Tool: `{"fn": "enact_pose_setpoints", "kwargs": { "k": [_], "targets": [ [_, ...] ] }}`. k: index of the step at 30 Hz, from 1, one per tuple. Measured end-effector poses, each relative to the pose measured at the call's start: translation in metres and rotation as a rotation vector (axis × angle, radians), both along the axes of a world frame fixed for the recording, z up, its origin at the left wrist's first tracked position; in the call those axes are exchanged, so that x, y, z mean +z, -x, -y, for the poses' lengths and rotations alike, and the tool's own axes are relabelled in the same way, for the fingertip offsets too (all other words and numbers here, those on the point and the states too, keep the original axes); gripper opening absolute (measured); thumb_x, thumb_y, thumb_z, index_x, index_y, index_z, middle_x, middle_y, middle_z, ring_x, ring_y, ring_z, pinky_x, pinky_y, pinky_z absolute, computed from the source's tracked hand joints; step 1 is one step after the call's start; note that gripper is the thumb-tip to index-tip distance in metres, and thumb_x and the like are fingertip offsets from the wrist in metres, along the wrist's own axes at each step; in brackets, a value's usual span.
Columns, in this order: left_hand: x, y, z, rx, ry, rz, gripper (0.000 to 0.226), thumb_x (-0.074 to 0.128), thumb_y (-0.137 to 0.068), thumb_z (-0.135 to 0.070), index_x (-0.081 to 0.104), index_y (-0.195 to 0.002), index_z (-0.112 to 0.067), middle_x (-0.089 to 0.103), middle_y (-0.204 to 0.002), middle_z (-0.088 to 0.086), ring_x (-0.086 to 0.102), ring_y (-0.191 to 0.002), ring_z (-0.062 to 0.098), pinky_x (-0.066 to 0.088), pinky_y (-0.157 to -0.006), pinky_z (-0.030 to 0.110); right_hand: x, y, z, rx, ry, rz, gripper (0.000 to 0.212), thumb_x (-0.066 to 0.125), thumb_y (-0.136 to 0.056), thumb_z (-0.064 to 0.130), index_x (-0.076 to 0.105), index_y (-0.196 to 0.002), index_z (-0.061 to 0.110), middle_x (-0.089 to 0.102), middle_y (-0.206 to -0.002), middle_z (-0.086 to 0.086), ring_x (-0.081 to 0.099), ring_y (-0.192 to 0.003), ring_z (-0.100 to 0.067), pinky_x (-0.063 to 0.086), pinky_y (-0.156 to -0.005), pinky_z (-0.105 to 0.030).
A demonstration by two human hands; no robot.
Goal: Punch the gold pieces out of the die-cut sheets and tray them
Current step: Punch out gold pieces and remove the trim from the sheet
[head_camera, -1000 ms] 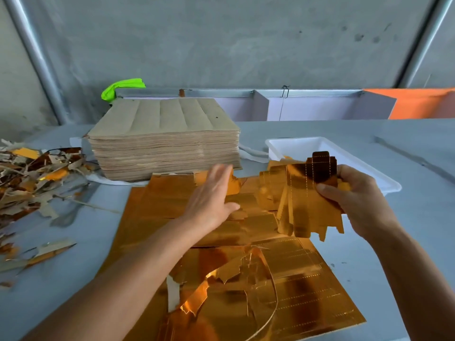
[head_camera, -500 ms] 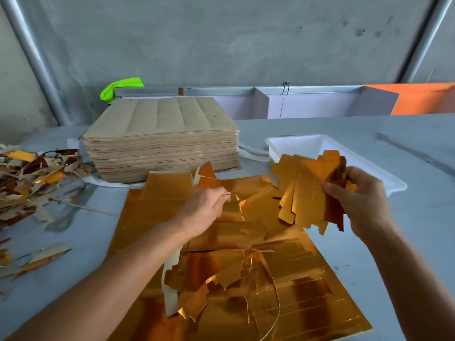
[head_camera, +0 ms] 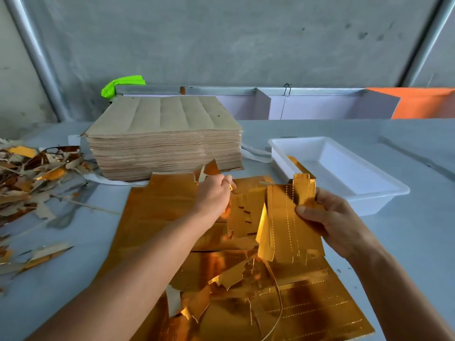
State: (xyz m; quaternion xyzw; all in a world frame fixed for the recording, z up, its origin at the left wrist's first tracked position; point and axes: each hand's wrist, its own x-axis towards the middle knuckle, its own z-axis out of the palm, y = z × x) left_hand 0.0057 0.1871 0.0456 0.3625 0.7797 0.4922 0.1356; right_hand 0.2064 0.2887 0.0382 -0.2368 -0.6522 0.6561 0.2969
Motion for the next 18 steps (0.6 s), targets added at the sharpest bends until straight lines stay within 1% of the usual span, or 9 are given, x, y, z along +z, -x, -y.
{"fn": "enact_pose_setpoints", "kwargs": {
  "k": [2,4,6,9,11,13,15,17,18],
  "targets": [
    [0.0,-0.003,-0.001,0.006,-0.038,0.157,0.039,0.033,-0.104,-0.027,0.066,-0.097,-0.009,0.06,-0.091,-0.003,0.053,-0.079,0.004,0.039,-0.063,0.02,-0.003,0.002,0.003,0.0,0.023,0.036,0.022,0.068,-0.07,0.012,0.063,-0.09,0.007,0.066,-0.079,-0.01,0.067,-0.075,-0.026,0.058,-0.066,-0.035],
    [0.0,-0.003,0.0,-0.013,-0.059,0.252,0.04,0.033,-0.104,-0.03,0.067,-0.099,-0.009,0.058,-0.086,-0.01,0.049,-0.077,-0.003,0.033,-0.059,0.018,-0.005,0.002,0.003,-0.028,0.048,0.073,0.021,0.069,-0.073,0.009,0.063,-0.092,0.005,0.067,-0.079,-0.01,0.068,-0.074,-0.025,0.057,-0.061,-0.033],
    [0.0,-0.001,0.001,-0.02,-0.076,0.302,0.04,0.034,-0.103,-0.032,0.066,-0.099,-0.009,0.059,-0.084,-0.008,0.052,-0.076,0.0,0.038,-0.059,0.021,-0.007,0.001,-0.001,-0.102,0.034,0.101,0.016,0.068,-0.079,0.005,0.065,-0.094,0.004,0.07,-0.081,-0.01,0.07,-0.076,-0.026,0.056,-0.062,-0.034],
    [0.0,0.006,0.007,0.034,-0.137,0.431,0.037,0.034,-0.103,-0.029,0.06,-0.098,-0.003,0.062,-0.072,0.004,0.058,-0.062,0.012,0.048,-0.055,0.022,-0.009,-0.005,-0.009,-0.285,-0.018,0.137,0.013,0.068,-0.082,0.003,0.067,-0.092,0.011,0.07,-0.086,-0.009,0.066,-0.083,-0.028,0.052,-0.068,-0.038],
    [-0.004,0.012,0.012,0.066,-0.122,0.4,0.038,0.032,-0.104,-0.025,0.059,-0.098,0.0,0.062,-0.067,0.008,0.058,-0.056,0.015,0.048,-0.052,0.022,-0.007,-0.012,-0.014,-0.355,-0.041,0.147,0.016,0.068,-0.082,0.0,0.066,-0.089,0.014,0.067,-0.087,-0.008,0.063,-0.086,-0.028,0.049,-0.069,-0.038],
    [-0.005,0.016,0.016,0.046,-0.021,0.32,0.036,0.032,-0.104,-0.022,0.059,-0.104,0.002,0.063,-0.071,0.011,0.059,-0.06,0.016,0.048,-0.056,0.023,-0.004,-0.019,-0.018,-0.383,-0.06,0.169,0.017,0.067,-0.082,0.0,0.065,-0.087,0.016,0.066,-0.089,-0.007,0.061,-0.087,-0.028,0.048,-0.071,-0.039],
    [-0.003,0.016,0.021,-0.043,0.221,0.119,0.027,0.037,-0.102,-0.013,0.055,-0.119,0.0,0.065,-0.093,0.011,0.062,-0.077,0.016,0.05,-0.066,0.023,-0.001,-0.025,-0.02,-0.376,-0.088,0.201,0.016,0.066,-0.084,0.001,0.064,-0.087,0.017,0.064,-0.092,-0.008,0.06,-0.088,-0.029,0.048,-0.075,-0.042],
    [0.0,0.012,0.025,-0.097,0.459,-0.298,0.037,0.049,-0.096,-0.006,0.048,-0.133,-0.009,0.059,-0.123,0.007,0.06,-0.106,0.018,0.049,-0.083,0.025,0.003,-0.027,-0.021,-0.356,-0.133,0.233,0.012,0.066,-0.084,0.004,0.063,-0.087,0.016,0.063,-0.095,-0.011,0.06,-0.089,-0.031,0.049,-0.075,-0.043],
    [0.004,0.007,0.027,-0.067,0.437,-0.508,0.041,0.054,-0.093,-0.008,0.048,-0.134,-0.013,0.057,-0.127,0.005,0.057,-0.112,0.018,0.047,-0.089,0.026,0.005,-0.027,-0.021,-0.346,-0.161,0.244,0.011,0.066,-0.084,0.003,0.063,-0.087,0.014,0.063,-0.095,-0.013,0.06,-0.09,-0.032,0.051,-0.075,-0.044]
  ]
}}
